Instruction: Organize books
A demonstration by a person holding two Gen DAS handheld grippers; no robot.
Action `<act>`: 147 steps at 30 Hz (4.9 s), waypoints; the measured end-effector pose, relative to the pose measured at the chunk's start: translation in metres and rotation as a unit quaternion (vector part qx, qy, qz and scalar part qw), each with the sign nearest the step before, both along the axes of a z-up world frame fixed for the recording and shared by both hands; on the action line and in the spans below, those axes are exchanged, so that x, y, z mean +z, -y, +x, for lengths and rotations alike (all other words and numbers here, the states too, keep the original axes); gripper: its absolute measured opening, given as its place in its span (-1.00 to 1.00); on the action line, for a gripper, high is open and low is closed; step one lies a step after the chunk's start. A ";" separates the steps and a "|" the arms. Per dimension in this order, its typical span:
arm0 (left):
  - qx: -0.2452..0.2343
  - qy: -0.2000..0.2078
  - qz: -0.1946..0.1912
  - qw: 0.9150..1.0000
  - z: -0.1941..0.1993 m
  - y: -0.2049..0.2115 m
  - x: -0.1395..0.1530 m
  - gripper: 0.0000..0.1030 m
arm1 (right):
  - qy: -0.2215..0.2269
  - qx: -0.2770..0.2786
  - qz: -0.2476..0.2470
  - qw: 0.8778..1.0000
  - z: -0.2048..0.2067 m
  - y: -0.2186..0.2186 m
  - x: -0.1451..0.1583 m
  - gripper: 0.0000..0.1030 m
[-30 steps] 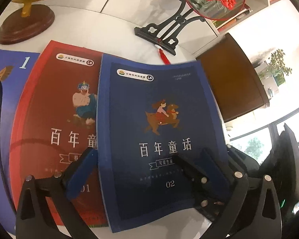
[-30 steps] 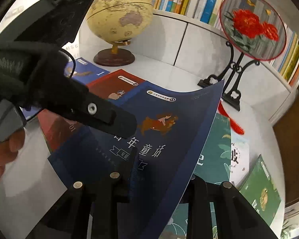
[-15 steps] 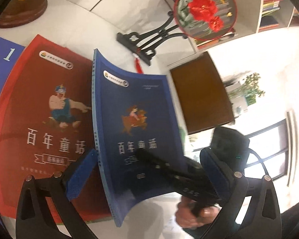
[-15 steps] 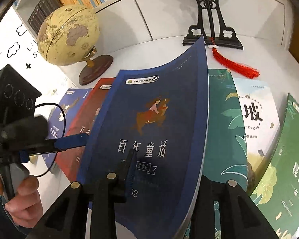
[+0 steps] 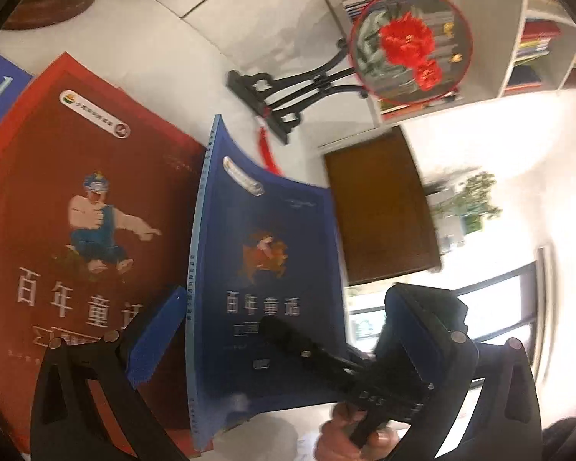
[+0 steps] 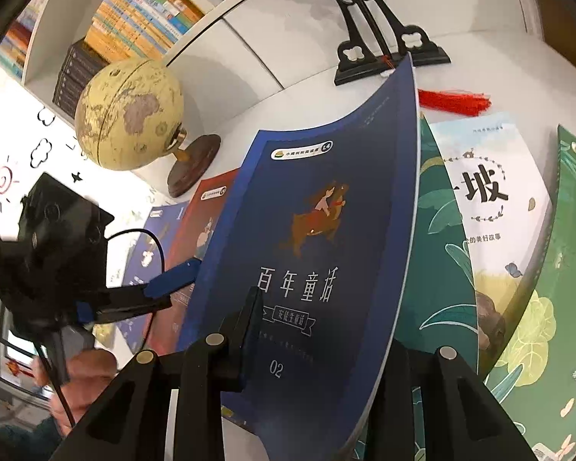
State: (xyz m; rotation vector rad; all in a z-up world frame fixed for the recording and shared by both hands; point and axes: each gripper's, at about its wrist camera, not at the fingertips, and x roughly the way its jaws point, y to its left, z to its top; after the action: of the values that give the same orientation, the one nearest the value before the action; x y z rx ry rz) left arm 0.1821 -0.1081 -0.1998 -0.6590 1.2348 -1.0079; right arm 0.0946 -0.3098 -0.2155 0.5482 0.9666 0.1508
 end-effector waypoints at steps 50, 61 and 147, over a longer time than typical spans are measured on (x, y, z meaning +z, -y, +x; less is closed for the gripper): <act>0.191 0.076 0.055 0.977 0.030 -0.453 0.074 0.97 | 0.046 0.226 -0.032 0.973 0.088 -0.469 0.061 -0.34; 0.178 0.002 0.051 0.983 0.053 -0.474 -0.006 0.97 | -0.034 0.226 -0.041 0.973 0.130 -0.501 -0.002 -0.34; -0.120 0.391 0.378 0.831 -0.126 0.211 0.072 0.97 | -0.144 -0.230 -0.205 0.940 -0.134 0.137 0.056 0.06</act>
State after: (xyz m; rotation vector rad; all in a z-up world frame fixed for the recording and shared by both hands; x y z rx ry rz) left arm 0.0562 -0.3191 -0.1279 0.5194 0.8550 -0.7577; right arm -0.0392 -0.4468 -0.1595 0.4003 1.0898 -0.5551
